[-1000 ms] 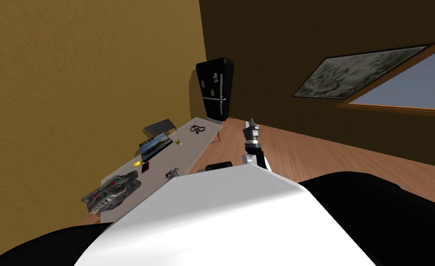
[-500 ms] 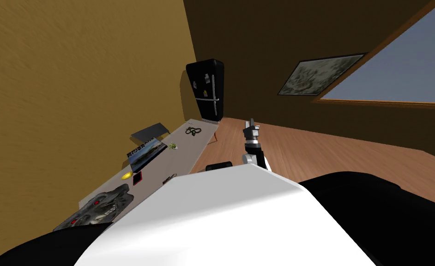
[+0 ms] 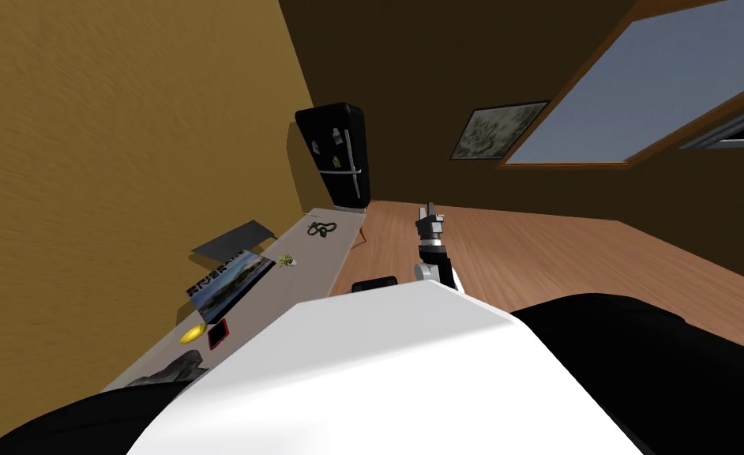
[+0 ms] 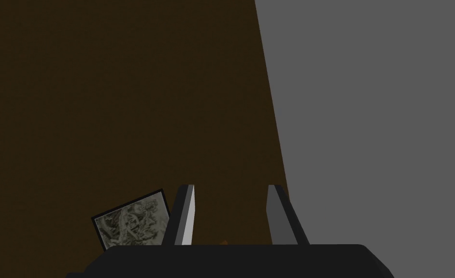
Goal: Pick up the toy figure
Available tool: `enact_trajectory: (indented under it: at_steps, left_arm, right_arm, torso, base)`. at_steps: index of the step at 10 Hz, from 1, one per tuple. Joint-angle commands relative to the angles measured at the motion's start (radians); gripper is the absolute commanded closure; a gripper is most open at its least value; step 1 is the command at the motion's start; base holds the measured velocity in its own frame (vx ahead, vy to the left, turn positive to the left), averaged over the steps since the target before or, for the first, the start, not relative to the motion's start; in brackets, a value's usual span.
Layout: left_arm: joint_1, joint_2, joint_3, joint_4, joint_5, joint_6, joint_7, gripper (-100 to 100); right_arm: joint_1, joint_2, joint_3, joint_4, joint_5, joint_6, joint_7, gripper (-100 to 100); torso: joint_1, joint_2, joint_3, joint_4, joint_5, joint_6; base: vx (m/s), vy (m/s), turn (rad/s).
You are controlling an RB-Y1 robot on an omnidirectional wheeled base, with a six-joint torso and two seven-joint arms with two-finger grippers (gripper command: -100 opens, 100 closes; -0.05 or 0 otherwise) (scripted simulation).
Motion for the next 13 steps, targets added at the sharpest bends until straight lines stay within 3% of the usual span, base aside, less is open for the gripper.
enact_trajectory:
  at_steps: [1, 2, 3, 4, 5, 6, 7, 8, 9, 10, 11, 12, 13]
  left_arm:
    - [0.005, 0.013, 0.005, 0.017, 0.016, 0.019, 0.005, -100]
    - [0.006, -0.001, 0.010, 0.006, 0.001, 0.015, 0.002, -100]
    - [0.006, -0.002, 0.012, 0.007, 0.001, 0.019, 0.002, 0]
    - [-0.044, -0.035, 0.059, 0.039, -0.028, 0.055, -0.039, -100]
    - [-0.056, -0.035, 0.059, 0.039, -0.028, 0.055, -0.039, -100]
    - [-0.098, -0.068, 0.105, 0.071, -0.057, 0.091, -0.080, -100]
    - [-0.118, -0.068, 0.106, 0.071, -0.057, 0.091, -0.080, -100]
    - [-0.160, -0.101, 0.148, 0.104, -0.086, 0.127, -0.121, -100]
    - [-0.180, -0.101, 0.153, 0.104, -0.086, 0.127, -0.121, -100]
    - [-0.222, -0.134, 0.185, 0.136, -0.115, 0.163, -0.162, -100]
    - [-0.242, -0.134, 0.200, 0.136, -0.115, 0.163, -0.162, -100]
    - [-0.278, -0.167, 0.236, 0.168, -0.144, 0.199, -0.203, -100]
    - [-0.304, -0.167, 0.247, 0.168, -0.144, 0.199, -0.203, -100]
  right_arm:
    - [0.000, 0.000, 0.000, 0.000, 0.000, 0.000, 0.000, 0]
    - [0.000, 0.000, 0.000, 0.000, 0.000, 0.000, 0.000, 0]
    - [0.000, 0.000, 0.000, 0.000, 0.000, 0.000, 0.000, 0]
    - [0.000, 0.000, 0.000, 0.000, 0.000, 0.000, 0.000, 0]
    - [0.000, 0.000, 0.000, 0.000, 0.000, 0.000, 0.000, 0]
    - [0.000, 0.000, 0.000, 0.000, 0.000, 0.000, 0.000, 0]
    - [0.000, 0.000, 0.000, 0.000, 0.000, 0.000, 0.000, 0]
    - [0.000, 0.000, 0.000, 0.000, 0.000, 0.000, 0.000, 0]
    - [0.000, 0.000, 0.000, 0.000, 0.000, 0.000, 0.000, 0]
    - [0.000, 0.000, 0.000, 0.000, 0.000, 0.000, 0.000, 0]
    - [0.000, 0.000, 0.000, 0.000, 0.000, 0.000, 0.000, 0]
    - [0.000, 0.000, 0.000, 0.000, 0.000, 0.000, 0.000, 0]
    - [0.000, 0.000, 0.000, 0.000, 0.000, 0.000, 0.000, 0]
  torso:
    - [0.000, 0.000, 0.000, 0.000, 0.000, 0.000]
    - [0.000, -0.001, 0.000, 0.000, 0.000, 0.000]
    - [-0.003, -0.001, -0.001, 0.000, 0.000, -0.001]
    - [-0.006, -0.002, -0.001, 0.000, -0.001, 0.000]
    - [-0.006, 0.001, 0.000, 0.000, -0.001, -0.001]
    - [-0.007, 0.001, 0.001, 0.000, -0.001, 0.000]
    - [-0.007, 0.002, 0.001, 0.000, -0.001, -0.001]
    - [-0.007, 0.002, 0.001, 0.001, -0.001, 0.000]
    - [-0.007, 0.003, 0.002, 0.001, -0.001, -0.001]
    - [-0.007, 0.002, 0.001, 0.001, -0.001, 0.000]
    - [-0.007, 0.002, 0.001, 0.000, -0.001, -0.001]
    - [-0.007, 0.001, 0.001, 0.000, -0.001, 0.000]
    - [-0.007, 0.002, 0.001, 0.000, -0.001, -0.001]
  base:
    - [-0.017, 0.107, -0.250]
    - [-0.008, 0.051, -0.055]
    - [-0.002, 0.010, 0.008]
    - [-0.062, 0.017, 0.072]
    - [-0.066, 0.007, 0.039]
    - [-0.076, -0.002, 0.058]
    - [-0.069, 0.002, 0.044]
    - [-0.092, 0.004, 0.072]
    - [-0.075, 0.005, 0.034]
    - [-0.065, 0.014, 0.063]
    - [-0.059, 0.006, 0.036]
    - [-0.078, 0.009, 0.065]
    - [-0.069, 0.010, 0.039]
